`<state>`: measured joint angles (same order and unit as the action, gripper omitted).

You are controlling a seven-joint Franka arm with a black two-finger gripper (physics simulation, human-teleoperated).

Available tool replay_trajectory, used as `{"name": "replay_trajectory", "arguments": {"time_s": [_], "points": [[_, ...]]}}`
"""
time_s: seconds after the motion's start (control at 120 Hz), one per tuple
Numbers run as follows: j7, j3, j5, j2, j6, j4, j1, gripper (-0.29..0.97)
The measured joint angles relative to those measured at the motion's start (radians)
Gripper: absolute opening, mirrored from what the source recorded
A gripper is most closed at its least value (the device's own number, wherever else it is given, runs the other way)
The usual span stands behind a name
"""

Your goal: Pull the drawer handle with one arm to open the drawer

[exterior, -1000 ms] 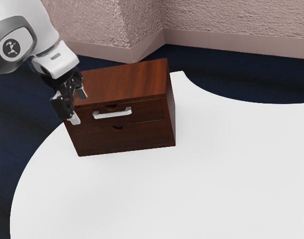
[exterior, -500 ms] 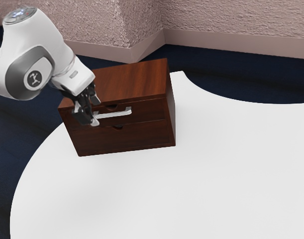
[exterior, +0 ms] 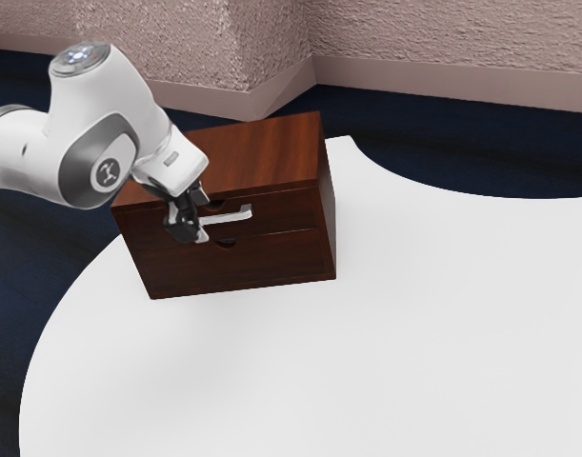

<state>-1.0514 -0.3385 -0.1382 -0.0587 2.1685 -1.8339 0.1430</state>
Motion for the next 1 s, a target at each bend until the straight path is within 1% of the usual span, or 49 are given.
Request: {"name": "replay_trajectory", "arguments": {"time_s": [0.125,0.292,0.442,0.65,1.0], "points": [[0.002,-0.009,-0.002,0.008,0.008,0.000,0.009,0.45],[0.004,-0.025,-0.009,0.011,0.013,0.000,0.004,0.33],[0.006,-0.029,-0.028,0.028,0.016,0.001,-0.009,0.28],[0.008,-0.030,-0.035,0.033,0.025,0.003,-0.008,0.26],[0.010,-0.025,-0.025,0.049,0.043,0.007,0.001,0.25]]}}
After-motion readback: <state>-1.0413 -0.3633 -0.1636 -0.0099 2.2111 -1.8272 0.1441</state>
